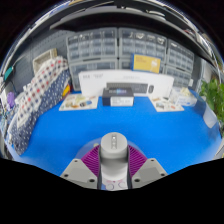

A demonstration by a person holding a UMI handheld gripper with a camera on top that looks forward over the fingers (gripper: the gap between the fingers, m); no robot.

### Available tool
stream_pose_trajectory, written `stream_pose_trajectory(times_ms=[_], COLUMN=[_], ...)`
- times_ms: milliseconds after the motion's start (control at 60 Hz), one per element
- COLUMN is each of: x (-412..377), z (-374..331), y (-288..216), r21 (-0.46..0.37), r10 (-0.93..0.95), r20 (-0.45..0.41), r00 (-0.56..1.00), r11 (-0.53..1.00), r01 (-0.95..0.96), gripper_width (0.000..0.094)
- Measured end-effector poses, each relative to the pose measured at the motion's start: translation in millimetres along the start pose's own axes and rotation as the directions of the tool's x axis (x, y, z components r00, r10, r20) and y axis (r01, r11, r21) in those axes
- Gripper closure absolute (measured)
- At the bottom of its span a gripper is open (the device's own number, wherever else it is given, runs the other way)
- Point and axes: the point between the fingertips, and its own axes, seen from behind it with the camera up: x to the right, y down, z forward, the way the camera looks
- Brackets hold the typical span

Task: Arrange mouse

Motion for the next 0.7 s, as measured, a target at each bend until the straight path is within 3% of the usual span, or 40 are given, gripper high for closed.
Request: stream_pose_trajectory(times_ms=[133,250,450,467,483,567,700], x=[-6,-5,-7,-7,-7,-5,-8], z=[16,18,19,19,18,9,-15], y=[54,55,54,54,55,49,18], r21=[-0.076,-0.032,-0.033,-0.041,-0.051,-0.068,-0.019], r10=[-0.030,-0.039,-0.006,-0.004,-0.002,0.004,0.024], r20=[-0.003,-0.015,-0.003,-0.001,0.001,-0.010,0.013], r00=[1.000,0.999,1.000,1.000,1.000,1.000,1.000], r11=[0.997,0.999,0.999,0.999,0.999,0.998,1.000], r01=[0.029,0.038,0.006,0.004,0.002,-0.005,-0.024], gripper_width=[0.0570,0.0570,0.0441,0.0423,0.0319,0.0068,0.0053])
